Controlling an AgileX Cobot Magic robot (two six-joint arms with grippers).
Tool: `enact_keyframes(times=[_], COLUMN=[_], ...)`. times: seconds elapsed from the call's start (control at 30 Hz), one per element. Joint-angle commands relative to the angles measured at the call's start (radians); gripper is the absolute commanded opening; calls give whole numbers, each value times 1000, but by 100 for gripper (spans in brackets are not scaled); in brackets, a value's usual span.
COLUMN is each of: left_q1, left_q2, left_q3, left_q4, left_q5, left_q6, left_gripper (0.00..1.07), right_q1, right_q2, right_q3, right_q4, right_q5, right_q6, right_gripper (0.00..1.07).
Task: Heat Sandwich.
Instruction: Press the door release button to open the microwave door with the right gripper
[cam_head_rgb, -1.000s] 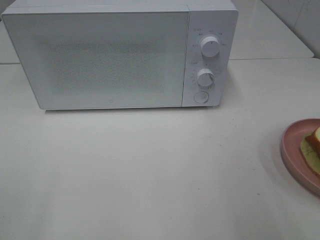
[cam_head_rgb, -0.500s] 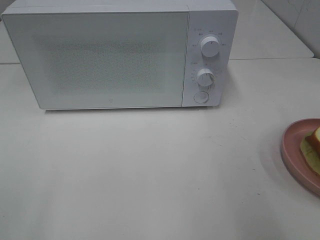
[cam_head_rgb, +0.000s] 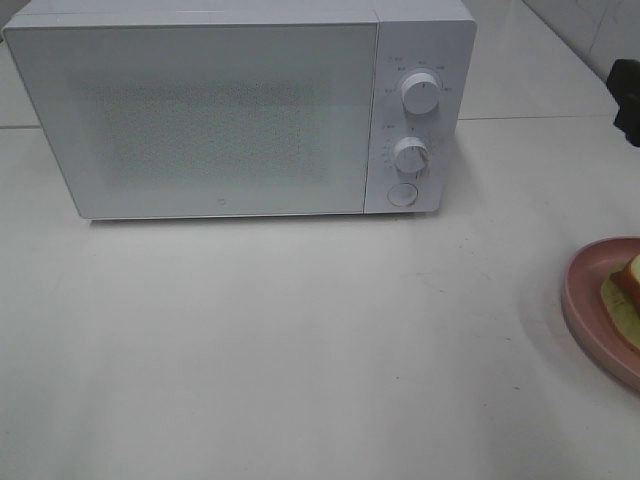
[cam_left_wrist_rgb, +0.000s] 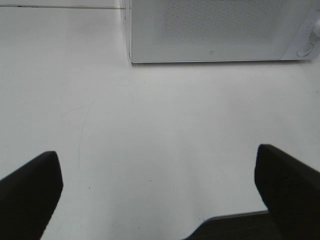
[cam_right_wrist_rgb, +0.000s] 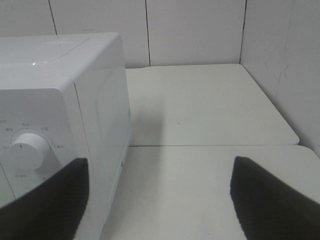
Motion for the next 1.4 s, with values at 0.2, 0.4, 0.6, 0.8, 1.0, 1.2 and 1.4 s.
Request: enact_keyframes(times=[0.2,0.4,0.6,0.8,1.0,1.2,1.4], left_q1=[-3,-3,-3,-3,-3,-3,-3], left_q2=[-22,-22,-22,-22,-22,-22,-22], left_q3=[3,3,3,3,3,3,3], left_q4=[0,0,0,0,0,0,0], left_q5=[-13,-13,-13,-13,-13,-13,-13], left_q6=[-6,-6,-6,-6,-6,-6,-6], left_gripper=[99,99,99,99,99,99,99], right_q1=[64,168,307,505,637,797,894], right_q2=[35,108,218,330,421,535,596], right_q3=[13,72,106,106,105,89,39], right_q4=[6,137,322,525,665,854,916], right_q5=[-84,-245,-375,-503,-593,-647,-663], right_q6=[0,-88,-198,-285,-284,-280,-280], right_gripper=[76,76,76,76,76,76,76])
